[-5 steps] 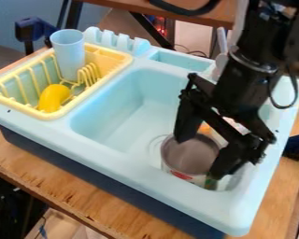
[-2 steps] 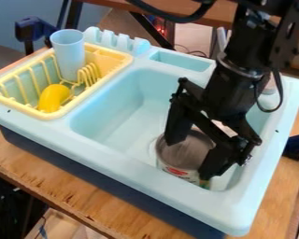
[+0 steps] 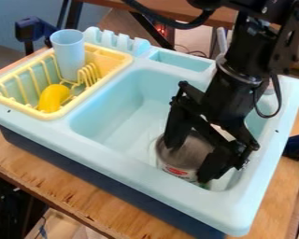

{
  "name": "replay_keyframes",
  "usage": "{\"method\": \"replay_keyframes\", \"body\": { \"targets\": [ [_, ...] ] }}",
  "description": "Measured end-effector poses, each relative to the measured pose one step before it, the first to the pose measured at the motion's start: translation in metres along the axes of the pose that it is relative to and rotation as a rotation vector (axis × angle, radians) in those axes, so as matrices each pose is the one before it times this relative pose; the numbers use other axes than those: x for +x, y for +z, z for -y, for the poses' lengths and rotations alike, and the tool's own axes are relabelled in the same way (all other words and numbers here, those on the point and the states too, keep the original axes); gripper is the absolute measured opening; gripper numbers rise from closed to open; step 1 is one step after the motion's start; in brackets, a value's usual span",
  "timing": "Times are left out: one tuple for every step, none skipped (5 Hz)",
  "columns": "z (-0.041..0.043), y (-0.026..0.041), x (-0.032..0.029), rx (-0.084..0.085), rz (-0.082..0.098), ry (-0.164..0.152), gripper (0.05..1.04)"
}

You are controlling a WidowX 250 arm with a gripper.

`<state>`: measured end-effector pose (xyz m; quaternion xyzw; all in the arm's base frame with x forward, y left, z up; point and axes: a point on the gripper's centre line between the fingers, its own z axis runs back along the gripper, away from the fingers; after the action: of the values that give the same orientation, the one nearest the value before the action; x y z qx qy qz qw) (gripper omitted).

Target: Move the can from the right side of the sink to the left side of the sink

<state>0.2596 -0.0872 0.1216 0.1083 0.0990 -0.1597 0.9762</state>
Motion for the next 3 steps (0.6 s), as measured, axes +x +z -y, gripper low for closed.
{"method": "replay_keyframes", "body": {
  "targets": [
    [-0.01854, -0.00261, 0.00346, 0.0233, -0.0006, 0.0547, 1.002],
    [-0.01675, -0.00578, 0.00250, 0.0232, -0.0197, 0.0372, 1.002],
    [-0.01734, -0.00712, -0.00593, 0.0790, -0.1145, 0.0555, 1.002]
  ]
}}
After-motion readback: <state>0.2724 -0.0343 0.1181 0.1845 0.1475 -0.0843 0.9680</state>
